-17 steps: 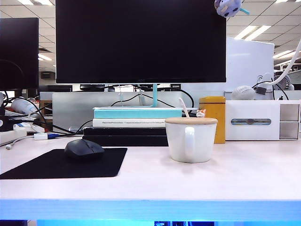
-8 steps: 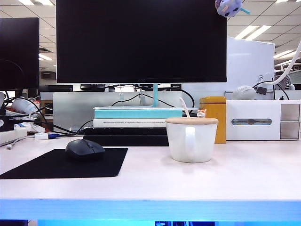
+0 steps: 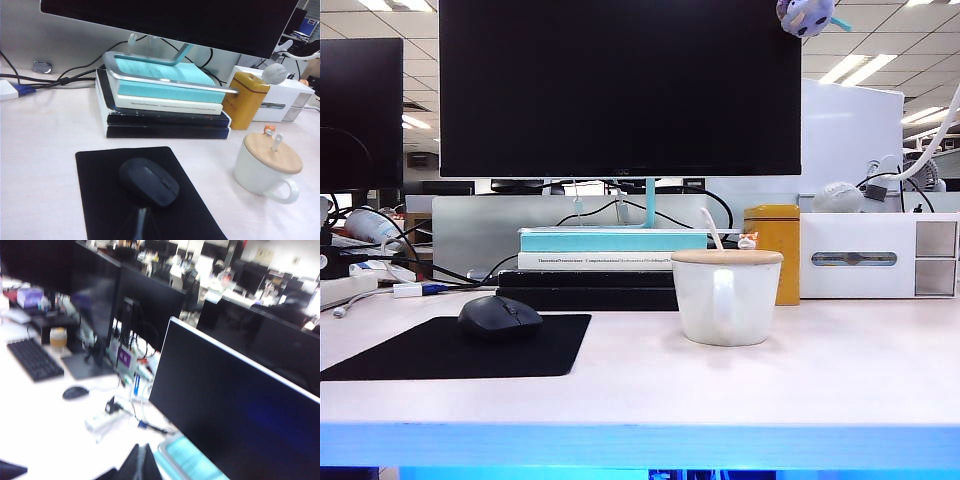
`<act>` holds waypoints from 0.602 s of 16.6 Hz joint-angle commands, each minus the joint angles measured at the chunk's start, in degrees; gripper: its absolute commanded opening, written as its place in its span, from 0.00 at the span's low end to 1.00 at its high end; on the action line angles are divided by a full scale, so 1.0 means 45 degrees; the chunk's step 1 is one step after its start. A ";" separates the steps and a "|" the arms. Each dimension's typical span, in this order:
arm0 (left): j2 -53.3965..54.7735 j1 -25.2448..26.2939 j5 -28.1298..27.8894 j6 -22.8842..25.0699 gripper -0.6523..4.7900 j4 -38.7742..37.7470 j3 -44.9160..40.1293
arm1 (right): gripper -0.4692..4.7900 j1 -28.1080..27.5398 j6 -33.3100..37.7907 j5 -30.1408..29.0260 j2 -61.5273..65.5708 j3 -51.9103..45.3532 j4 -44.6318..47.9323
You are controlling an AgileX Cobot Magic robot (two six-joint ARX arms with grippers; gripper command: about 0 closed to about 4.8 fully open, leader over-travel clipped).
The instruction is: Place the black mouse on the black mouse pad.
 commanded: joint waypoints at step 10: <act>-0.0005 0.0005 0.0024 0.0005 0.11 0.0155 0.0029 | 0.08 -0.3206 0.1112 0.0588 -0.8956 -2.1357 1.1774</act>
